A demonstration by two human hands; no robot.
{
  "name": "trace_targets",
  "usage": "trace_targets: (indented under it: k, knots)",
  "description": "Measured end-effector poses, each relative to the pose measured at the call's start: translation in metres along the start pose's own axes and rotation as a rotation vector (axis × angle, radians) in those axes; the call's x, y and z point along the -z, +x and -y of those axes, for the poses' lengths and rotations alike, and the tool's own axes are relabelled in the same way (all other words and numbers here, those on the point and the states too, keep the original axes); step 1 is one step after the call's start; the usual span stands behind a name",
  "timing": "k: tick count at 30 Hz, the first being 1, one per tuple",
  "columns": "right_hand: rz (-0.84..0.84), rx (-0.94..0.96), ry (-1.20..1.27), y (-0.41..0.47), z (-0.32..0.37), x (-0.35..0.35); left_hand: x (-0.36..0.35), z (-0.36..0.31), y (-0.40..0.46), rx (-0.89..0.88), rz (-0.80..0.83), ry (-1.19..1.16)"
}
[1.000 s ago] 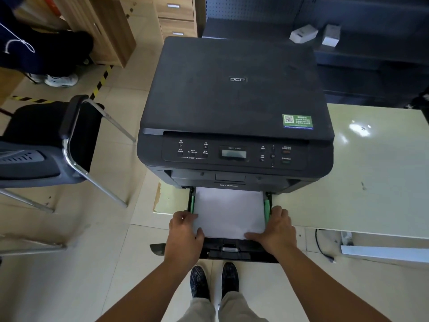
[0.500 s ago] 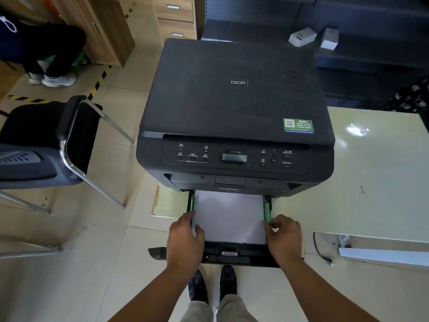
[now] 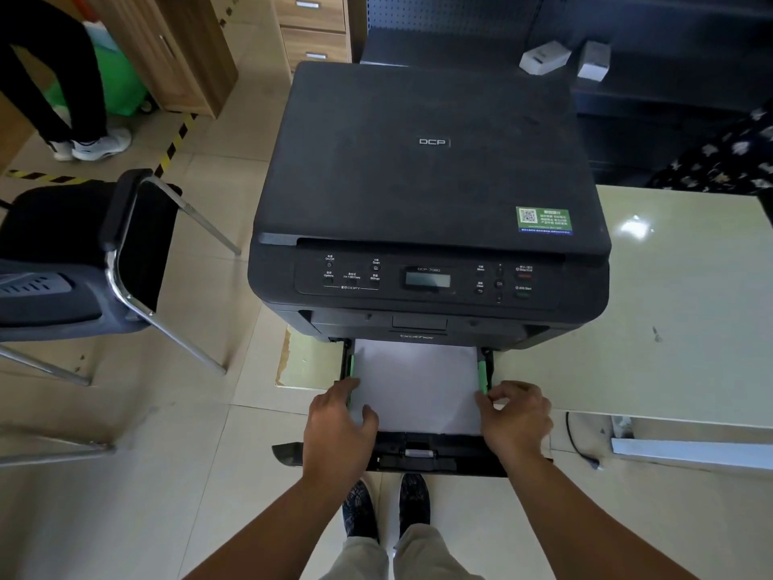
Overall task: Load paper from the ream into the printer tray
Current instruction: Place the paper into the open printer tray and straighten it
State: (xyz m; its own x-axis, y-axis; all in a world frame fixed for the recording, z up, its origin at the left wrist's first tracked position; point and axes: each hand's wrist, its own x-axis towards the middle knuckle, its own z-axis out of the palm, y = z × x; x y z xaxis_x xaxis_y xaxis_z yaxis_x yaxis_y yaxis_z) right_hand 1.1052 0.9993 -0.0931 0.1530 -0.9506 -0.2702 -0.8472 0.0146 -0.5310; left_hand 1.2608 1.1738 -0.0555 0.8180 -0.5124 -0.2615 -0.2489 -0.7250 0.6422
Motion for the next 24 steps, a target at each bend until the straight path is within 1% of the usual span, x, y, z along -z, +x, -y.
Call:
trace_targets:
  k: [3, 6, 8, 10, 12, 13, 16, 18, 22, 24]
  knots:
    - [0.046, 0.027, -0.014, 0.002, -0.001, 0.002, 0.000, 0.006, -0.003, -0.069, 0.036, 0.039]
    - [0.078, 0.016, -0.035, 0.001, 0.000, 0.007, 0.001, 0.010, -0.004, -0.093, 0.064, 0.047]
    - [0.067, 0.046, -0.062, -0.006, 0.001, 0.009, 0.004, 0.011, -0.004, -0.106, 0.081, 0.057]
    - [0.013, 0.153, -0.099, -0.020, 0.004, 0.014, 0.009, 0.012, -0.007, -0.147, 0.093, 0.097]
    - [-0.046, 0.330, -0.131, -0.038, 0.011, 0.025, 0.015, 0.013, -0.012, -0.209, 0.081, 0.162]
    - [-0.042, 0.423, -0.136, -0.047, 0.013, 0.031, 0.019, 0.013, -0.017, -0.241, 0.068, 0.197]
    - [0.081, 0.652, -0.209, -0.074, 0.013, 0.048, 0.029, 0.010, -0.032, -0.292, 0.020, 0.295]
    - [0.108, 0.780, -0.275, -0.085, 0.004, 0.054, 0.033, 0.006, -0.045, -0.289, -0.011, 0.319]
    - [0.080, 0.922, -0.262, -0.096, -0.008, 0.078, 0.029, -0.001, -0.077, -0.330, -0.048, 0.396]
    - [0.100, 0.965, -0.265, -0.098, -0.011, 0.083, 0.024, 0.001, -0.088, -0.340, -0.046, 0.434]
